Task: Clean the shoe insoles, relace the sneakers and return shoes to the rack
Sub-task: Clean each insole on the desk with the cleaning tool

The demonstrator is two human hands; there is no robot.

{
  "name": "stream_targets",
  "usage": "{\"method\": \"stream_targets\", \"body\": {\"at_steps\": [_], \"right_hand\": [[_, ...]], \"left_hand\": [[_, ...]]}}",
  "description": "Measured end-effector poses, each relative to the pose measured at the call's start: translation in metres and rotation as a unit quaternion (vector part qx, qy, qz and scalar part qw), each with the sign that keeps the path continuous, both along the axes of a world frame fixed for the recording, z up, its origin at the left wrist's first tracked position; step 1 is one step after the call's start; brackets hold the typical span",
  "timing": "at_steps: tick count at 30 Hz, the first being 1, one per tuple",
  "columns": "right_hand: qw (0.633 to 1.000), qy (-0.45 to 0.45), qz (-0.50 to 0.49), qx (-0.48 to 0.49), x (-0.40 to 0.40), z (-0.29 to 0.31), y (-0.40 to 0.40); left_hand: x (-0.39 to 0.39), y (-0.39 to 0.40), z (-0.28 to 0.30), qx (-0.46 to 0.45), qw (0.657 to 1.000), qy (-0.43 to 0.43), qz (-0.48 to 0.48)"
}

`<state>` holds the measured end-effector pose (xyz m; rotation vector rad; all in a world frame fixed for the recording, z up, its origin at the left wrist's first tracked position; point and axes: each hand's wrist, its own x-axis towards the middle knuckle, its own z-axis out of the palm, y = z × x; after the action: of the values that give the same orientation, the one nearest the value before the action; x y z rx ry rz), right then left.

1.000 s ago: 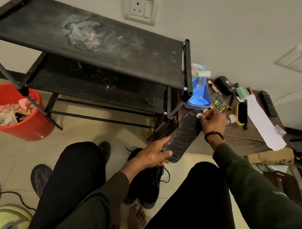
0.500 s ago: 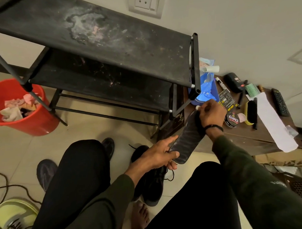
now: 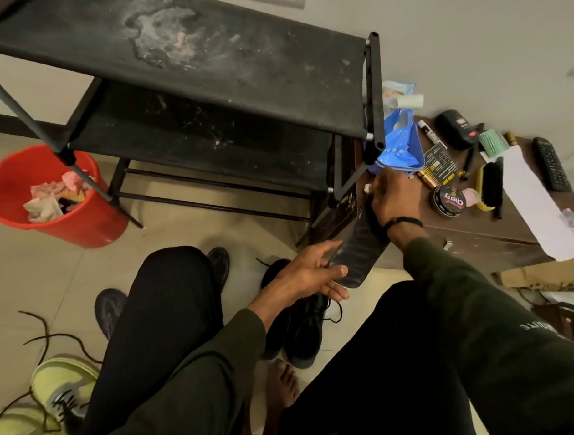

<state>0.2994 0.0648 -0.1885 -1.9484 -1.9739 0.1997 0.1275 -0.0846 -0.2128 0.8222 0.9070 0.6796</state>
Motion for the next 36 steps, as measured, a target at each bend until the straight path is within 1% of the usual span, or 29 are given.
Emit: {"method": "stream_targets", "body": {"at_steps": [2, 4, 6, 7, 9, 11, 13, 15, 17, 19, 21, 22, 25, 27, 29, 33, 36], "right_hand": [[1.0, 0.015, 0.007, 0.001, -0.002, 0.0, -0.017], [0.999, 0.026, 0.045, 0.004, 0.0, 0.001, -0.038], [0.996, 0.027, 0.08, 0.007, 0.009, 0.002, -0.05], [0.997, 0.021, 0.079, 0.008, 0.016, 0.001, -0.048], [0.999, 0.008, 0.03, 0.012, 0.032, 0.0, -0.031], [0.999, 0.016, -0.036, 0.009, 0.048, -0.001, -0.008], [0.997, 0.022, -0.067, -0.001, 0.055, -0.001, 0.004], [0.997, 0.025, -0.074, 0.002, 0.05, -0.001, -0.002], [0.999, 0.022, -0.022, 0.016, 0.042, 0.0, -0.021], [0.998, -0.004, 0.057, 0.004, 0.043, 0.001, -0.042], [0.994, -0.023, 0.103, -0.003, 0.053, 0.003, -0.047], [0.995, -0.024, 0.096, 0.003, 0.06, 0.002, -0.039], [1.0, 0.006, -0.009, 0.01, 0.078, -0.001, -0.003], [0.999, 0.013, -0.048, -0.005, 0.083, -0.004, 0.01], [0.998, 0.024, -0.048, -0.019, 0.081, -0.004, 0.003], [0.999, 0.034, -0.031, 0.004, 0.079, -0.001, -0.044], [0.998, 0.054, 0.001, -0.022, 0.076, -0.001, -0.075]], "left_hand": [[0.002, -0.003, 0.0, -0.004, 1.0, 0.008, 0.01], [0.002, -0.007, -0.003, -0.002, 1.0, 0.014, 0.018], [-0.001, -0.008, -0.007, -0.002, 1.0, 0.014, 0.022], [-0.003, -0.008, -0.008, -0.005, 1.0, 0.015, 0.024], [-0.007, -0.006, -0.008, -0.012, 0.999, 0.017, 0.03], [-0.006, -0.007, -0.008, -0.015, 0.999, 0.025, 0.029], [-0.004, -0.009, -0.009, -0.01, 0.999, 0.033, 0.025], [-0.001, -0.011, -0.012, -0.01, 0.999, 0.039, 0.028], [0.0, -0.01, -0.015, -0.011, 0.999, 0.044, 0.029], [-0.002, -0.009, -0.015, -0.013, 0.999, 0.038, 0.021], [-0.004, -0.008, -0.015, -0.015, 0.999, 0.033, 0.014], [-0.004, -0.007, -0.015, -0.017, 0.999, 0.033, 0.014], [-0.003, -0.007, -0.016, -0.023, 0.999, 0.038, 0.021], [0.0, -0.009, -0.018, -0.024, 0.998, 0.049, 0.023], [0.001, -0.011, -0.02, -0.017, 0.998, 0.06, 0.027], [-0.001, -0.015, -0.022, -0.012, 0.998, 0.052, 0.042], [0.0, -0.013, -0.021, -0.018, 0.998, 0.047, 0.046]]}}
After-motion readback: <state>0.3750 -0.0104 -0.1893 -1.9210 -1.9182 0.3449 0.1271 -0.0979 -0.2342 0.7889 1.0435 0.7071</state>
